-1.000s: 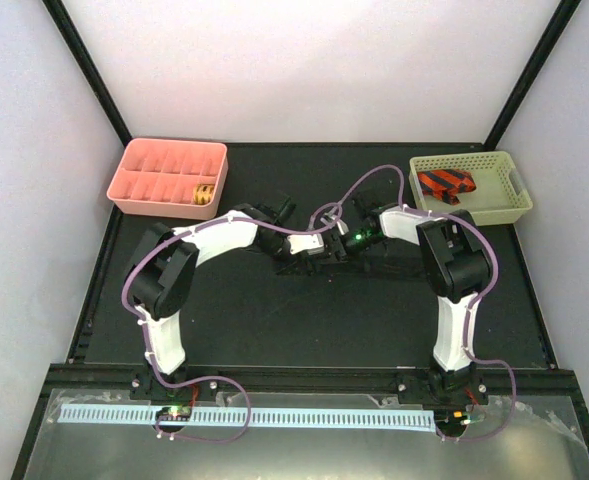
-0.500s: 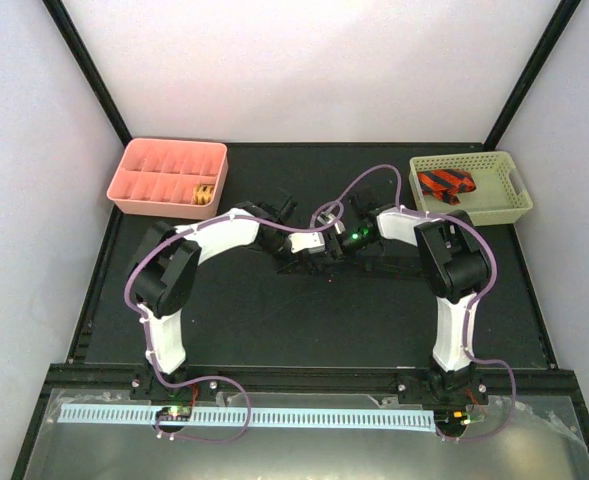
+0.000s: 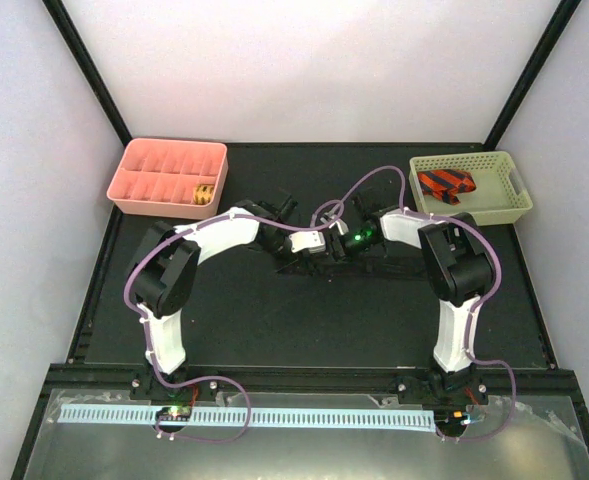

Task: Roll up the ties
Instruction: Pass from the left arm to the right

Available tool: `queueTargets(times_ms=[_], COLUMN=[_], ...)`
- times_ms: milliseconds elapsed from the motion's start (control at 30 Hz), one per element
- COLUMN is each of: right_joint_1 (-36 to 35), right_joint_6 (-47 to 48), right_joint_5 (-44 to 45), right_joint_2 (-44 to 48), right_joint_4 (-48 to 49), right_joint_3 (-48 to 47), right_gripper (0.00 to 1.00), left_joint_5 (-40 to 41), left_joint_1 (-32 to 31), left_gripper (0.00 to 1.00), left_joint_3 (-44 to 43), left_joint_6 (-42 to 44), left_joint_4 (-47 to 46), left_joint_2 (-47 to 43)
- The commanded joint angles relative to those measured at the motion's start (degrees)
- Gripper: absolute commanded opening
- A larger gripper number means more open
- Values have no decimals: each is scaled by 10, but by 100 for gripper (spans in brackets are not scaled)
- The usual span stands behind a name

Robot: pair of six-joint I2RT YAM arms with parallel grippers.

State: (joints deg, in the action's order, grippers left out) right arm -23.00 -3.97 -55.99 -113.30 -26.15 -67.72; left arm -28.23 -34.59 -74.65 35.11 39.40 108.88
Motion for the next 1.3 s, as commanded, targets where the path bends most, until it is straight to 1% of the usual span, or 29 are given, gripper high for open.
queueTargets(times_ms=[0, 167, 300, 467, 633, 800, 967, 1067, 1267], right_joint_1=[-25, -27, -27, -24, -15, -16, -22, -23, -14], right_joint_6=[-1, -22, -74, -107, -124, -164, -150, -139, -111], right_joint_5=[-30, -41, -47, -55, -55, -57, -40, -23, -1], right_joint_2=[30, 43, 61, 55, 46, 46, 37, 34, 28], right_joint_4=[24, 60, 144, 184, 217, 278, 270, 257, 217], right_joint_3=[8, 24, 70, 87, 98, 117, 116, 118, 107], right_gripper=[67, 63, 61, 58, 58, 57, 51, 40, 7], left_joint_5=[1, 1, 2, 4, 4, 2, 0, -1, -5], left_joint_1=[-5, -4, -4, -4, -4, -4, -4, -5, -2], left_gripper=[31, 31, 31, 31, 31, 31, 31, 31, 32], left_joint_3=[-19, -20, -18, -16, -15, -17, -20, -22, -19], left_joint_6=[-9, -9, -9, -8, -8, -10, -12, -13, -15], left_joint_4=[-6, -5, -6, -6, -7, -7, -5, -4, -4], left_joint_2=[17, 17, 16, 14, 13, 15, 18, 19, 13])
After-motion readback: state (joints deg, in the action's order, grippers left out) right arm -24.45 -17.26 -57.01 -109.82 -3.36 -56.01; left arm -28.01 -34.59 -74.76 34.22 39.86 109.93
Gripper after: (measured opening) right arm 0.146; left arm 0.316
